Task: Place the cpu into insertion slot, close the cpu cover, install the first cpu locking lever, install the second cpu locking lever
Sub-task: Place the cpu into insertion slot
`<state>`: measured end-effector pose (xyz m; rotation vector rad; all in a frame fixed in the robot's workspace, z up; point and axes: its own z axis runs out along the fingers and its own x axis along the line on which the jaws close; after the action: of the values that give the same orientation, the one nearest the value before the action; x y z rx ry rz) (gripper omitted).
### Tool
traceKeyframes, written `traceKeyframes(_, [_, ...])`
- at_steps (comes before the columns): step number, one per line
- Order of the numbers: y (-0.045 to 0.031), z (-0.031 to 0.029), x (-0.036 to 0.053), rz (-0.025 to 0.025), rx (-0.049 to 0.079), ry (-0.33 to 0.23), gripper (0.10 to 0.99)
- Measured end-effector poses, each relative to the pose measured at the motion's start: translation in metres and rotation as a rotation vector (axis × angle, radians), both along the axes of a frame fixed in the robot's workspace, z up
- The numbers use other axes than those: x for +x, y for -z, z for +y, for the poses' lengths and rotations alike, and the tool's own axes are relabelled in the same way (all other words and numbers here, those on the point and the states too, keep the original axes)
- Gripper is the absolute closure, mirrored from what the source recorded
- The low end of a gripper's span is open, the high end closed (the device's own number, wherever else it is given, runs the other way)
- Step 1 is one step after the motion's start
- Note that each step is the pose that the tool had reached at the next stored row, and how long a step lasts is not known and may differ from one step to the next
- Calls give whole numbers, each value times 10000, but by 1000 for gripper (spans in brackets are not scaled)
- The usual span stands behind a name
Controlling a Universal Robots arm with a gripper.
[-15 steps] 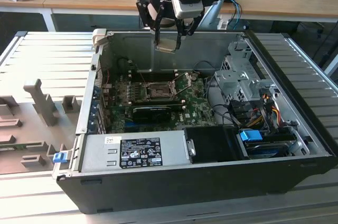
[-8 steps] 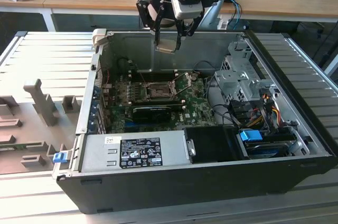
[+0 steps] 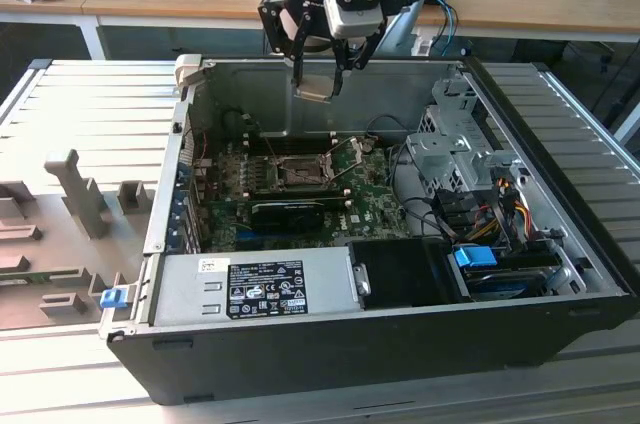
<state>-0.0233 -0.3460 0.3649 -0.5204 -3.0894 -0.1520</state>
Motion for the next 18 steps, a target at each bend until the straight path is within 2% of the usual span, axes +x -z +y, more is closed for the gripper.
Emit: traceKeyframes(18, [36, 1, 0, 0, 0, 114, 553])
